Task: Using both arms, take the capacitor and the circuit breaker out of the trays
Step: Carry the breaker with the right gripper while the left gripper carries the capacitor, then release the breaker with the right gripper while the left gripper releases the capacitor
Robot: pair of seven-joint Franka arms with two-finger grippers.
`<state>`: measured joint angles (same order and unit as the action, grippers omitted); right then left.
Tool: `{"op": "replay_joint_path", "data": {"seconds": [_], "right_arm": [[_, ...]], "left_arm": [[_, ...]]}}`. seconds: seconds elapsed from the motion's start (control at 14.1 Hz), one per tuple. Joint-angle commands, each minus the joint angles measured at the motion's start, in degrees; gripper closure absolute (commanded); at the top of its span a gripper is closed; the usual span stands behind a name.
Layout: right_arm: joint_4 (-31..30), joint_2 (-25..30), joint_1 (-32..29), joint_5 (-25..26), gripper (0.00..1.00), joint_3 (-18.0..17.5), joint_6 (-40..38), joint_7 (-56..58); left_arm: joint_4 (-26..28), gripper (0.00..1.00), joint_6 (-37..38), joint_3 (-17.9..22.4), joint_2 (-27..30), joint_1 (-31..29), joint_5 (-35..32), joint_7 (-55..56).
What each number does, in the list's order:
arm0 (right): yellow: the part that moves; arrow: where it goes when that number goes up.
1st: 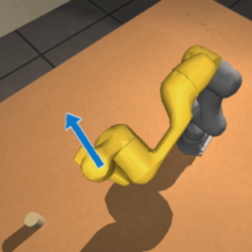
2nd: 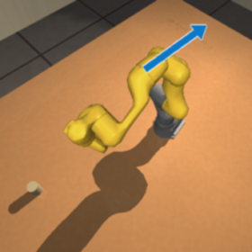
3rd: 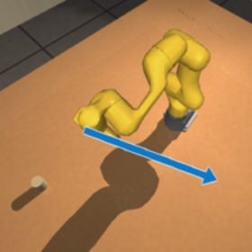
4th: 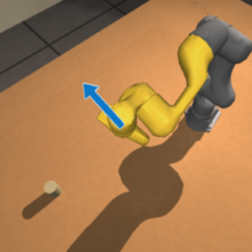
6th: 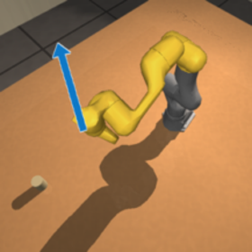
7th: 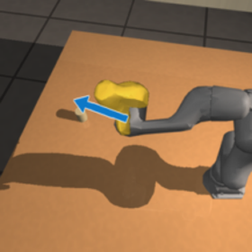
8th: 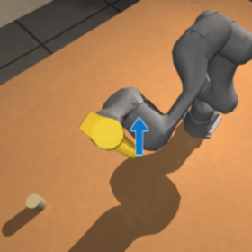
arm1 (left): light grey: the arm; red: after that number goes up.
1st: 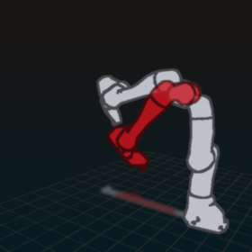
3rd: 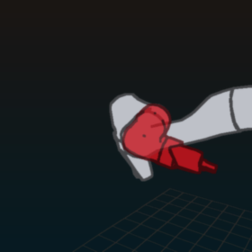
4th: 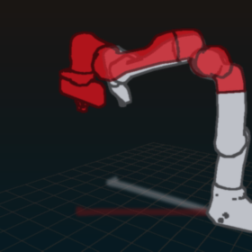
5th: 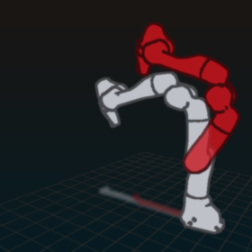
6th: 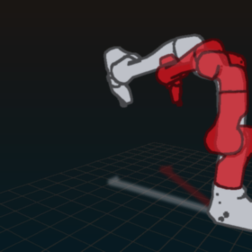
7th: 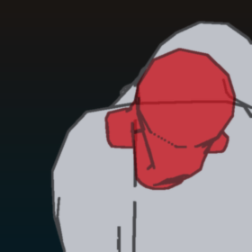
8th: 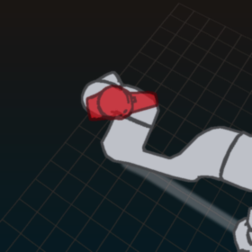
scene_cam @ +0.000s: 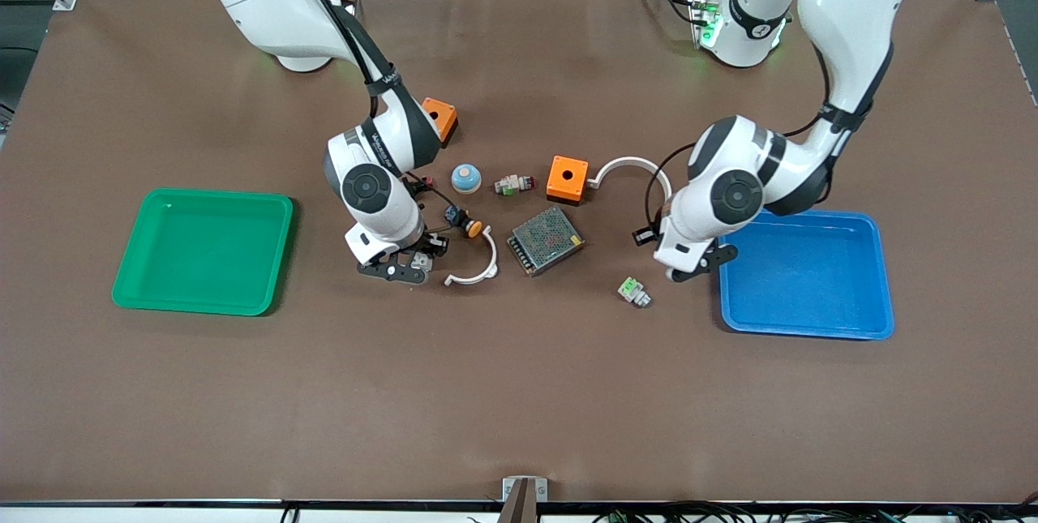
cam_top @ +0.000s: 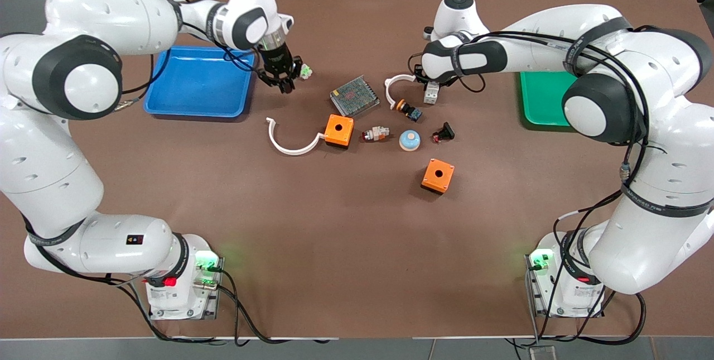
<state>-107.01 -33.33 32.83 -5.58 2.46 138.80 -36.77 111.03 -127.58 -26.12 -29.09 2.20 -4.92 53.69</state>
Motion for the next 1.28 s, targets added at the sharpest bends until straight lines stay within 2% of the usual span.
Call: {"op": "replay_joint_path", "data": {"seconds": [0.0, 0.07, 0.14, 0.28, 0.35, 0.43, 0.57, 0.71, 0.92, 1.06, 1.21], "right_arm": [[1.0, -0.4, 0.7, -0.4, 0.88, 0.6, -0.6, -1.0], [1.2, -0.4, 0.5, -0.5, 0.55, 0.6, -0.9, -1.1], [1.5, -0.4, 0.6, -0.5, 0.01, 0.6, -0.9, -1.1], [3.7, -0.2, -0.2, -0.7, 0.00, 0.7, -2.5, -1.6], [5.7, 0.2, -0.7, -0.7, 0.00, 0.9, -5.6, -1.8], [8.6, 0.7, -1.9, -0.5, 0.00, 1.0, -10.3, -1.4], [13.4, 2.4, -5.2, 0.2, 0.00, 1.1, -18.9, 0.5], [16.6, 4.5, -10.1, 0.2, 0.00, 1.1, -26.1, 9.8], [17.7, 8.4, -16.5, 2.5, 0.00, 1.1, -30.2, 18.4], [20.0, 9.9, -20.7, 4.2, 0.00, 1.2, -35.1, 24.3], [24.4, 9.9, -24.7, 4.8, 0.00, 1.1, -40.8, 30.3]], "left_arm": [[0.3, 1.00, -1.0, -0.1, -2.5, 1.4, -7.4, 7.6], [0.2, 1.00, -1.8, -0.2, -3.7, 1.7, -9.3, 10.4], [0.2, 1.00, -3.1, -0.2, -4.6, 1.8, -9.6, 12.3], [0.1, 0.99, -4.6, -0.2, -5.2, 2.5, -9.6, 13.9], [-0.2, 0.96, -4.8, -0.2, -5.4, 2.5, -9.6, 14.7], [-0.4, 0.83, -4.8, -0.2, -5.7, 2.5, -9.6, 15.0], [-0.6, 0.00, -4.8, -0.1, -5.6, 2.6, -9.8, 15.1], [-2.2, 0.00, -4.7, -0.1, -4.8, 2.3, -9.8, 14.8], [-7.0, 0.00, -2.2, 0.5, -0.5, 0.9, -12.2, 13.5], [-15.0, 0.00, 6.8, 0.4, 0.1, -1.4, -16.5, 8.7], [-22.8, 0.00, 14.4, 0.4, 0.1, -1.8, -16.7, 3.7]]}}
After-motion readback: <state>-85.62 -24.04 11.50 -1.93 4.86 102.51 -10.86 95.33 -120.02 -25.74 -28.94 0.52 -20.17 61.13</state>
